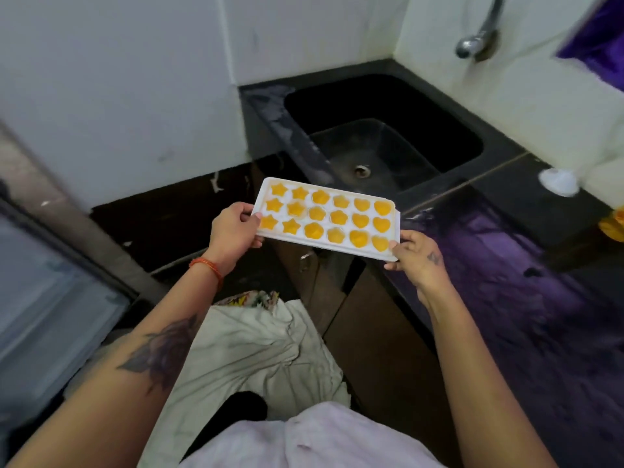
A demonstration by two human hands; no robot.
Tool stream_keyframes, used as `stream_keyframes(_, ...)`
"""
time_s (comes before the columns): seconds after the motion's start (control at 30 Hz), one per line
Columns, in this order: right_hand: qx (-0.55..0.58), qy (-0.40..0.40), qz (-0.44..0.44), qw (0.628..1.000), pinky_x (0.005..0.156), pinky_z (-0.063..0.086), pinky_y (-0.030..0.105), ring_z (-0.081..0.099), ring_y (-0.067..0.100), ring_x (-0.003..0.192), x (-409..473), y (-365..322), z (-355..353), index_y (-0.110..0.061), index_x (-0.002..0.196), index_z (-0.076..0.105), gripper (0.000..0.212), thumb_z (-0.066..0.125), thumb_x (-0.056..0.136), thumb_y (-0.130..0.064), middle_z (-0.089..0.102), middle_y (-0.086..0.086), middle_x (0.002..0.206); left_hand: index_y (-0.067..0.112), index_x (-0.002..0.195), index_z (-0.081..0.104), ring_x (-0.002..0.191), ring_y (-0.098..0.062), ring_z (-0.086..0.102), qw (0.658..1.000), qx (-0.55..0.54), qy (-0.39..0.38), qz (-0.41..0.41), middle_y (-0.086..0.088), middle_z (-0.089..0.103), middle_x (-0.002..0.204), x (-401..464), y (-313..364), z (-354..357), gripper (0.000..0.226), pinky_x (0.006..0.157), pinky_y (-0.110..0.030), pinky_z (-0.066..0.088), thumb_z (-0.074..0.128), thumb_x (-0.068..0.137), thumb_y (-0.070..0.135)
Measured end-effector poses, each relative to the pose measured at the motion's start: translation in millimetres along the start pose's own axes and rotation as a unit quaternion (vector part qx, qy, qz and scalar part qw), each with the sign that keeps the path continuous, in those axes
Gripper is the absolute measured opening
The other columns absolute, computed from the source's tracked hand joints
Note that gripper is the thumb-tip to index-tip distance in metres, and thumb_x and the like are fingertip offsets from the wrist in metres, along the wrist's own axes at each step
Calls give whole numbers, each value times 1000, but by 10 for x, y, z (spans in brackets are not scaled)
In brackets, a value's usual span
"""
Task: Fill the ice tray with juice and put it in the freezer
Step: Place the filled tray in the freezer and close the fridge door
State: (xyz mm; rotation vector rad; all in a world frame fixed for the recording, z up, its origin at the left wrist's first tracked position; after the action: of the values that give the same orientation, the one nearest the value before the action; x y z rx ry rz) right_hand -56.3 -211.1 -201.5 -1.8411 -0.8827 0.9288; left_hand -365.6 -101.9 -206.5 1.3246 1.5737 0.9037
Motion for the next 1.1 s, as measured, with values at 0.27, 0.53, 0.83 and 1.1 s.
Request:
stream_keyframes(0.27,-45,-138,-65,987,65,55,27,62,14,70,-302,-394,1444,-8,118,53,26,53,93,-10,65,9,97,13,104,56,57,-14,59,988,-27,132,-73,1,58,78,-352,-864,-1479,10,41,-13,48,52,95,15)
stream_keyframes(0.53,-102,-237,-123,958,71,56,36,63,10,66,-973,-668,3005,-10,120,53,27,54,93,-15,65,-4,85,2,116,55,56,-16,55,964,-65,223,-127,-11,60,90,-965,-1630,-2954,24,53,-26,52,50,96,14)
stream_keyframes(0.83,-120,-386,-157,901,72,57,35,64,14,72,-1869,-984,4578,-7,126,50,34,54,93,-14,66,5,95,7,109,55,50,-15,57,907,-111,369,-173,0,56,77,-1876,-2363,-4290,16,51,-24,52,52,95,14)
stream_keyframes(1.1,-143,-520,-204,817,59,56,22,60,13,67,-2546,-1174,5900,-3,123,52,32,55,92,-11,64,14,102,8,103,58,54,-16,58,824,-128,506,-222,-4,62,78,-2749,-2789,-4958,11,56,-27,56,53,95,13)
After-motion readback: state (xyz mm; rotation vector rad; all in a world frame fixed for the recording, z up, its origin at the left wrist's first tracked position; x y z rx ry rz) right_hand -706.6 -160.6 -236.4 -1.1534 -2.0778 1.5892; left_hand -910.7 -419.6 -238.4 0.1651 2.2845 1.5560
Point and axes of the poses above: each hand's wrist, its own x-axis towards the middle knuckle, its own z-axis out of the palm, y = z × x, the point moved 9 cm from there along x, towards the middle knuckle
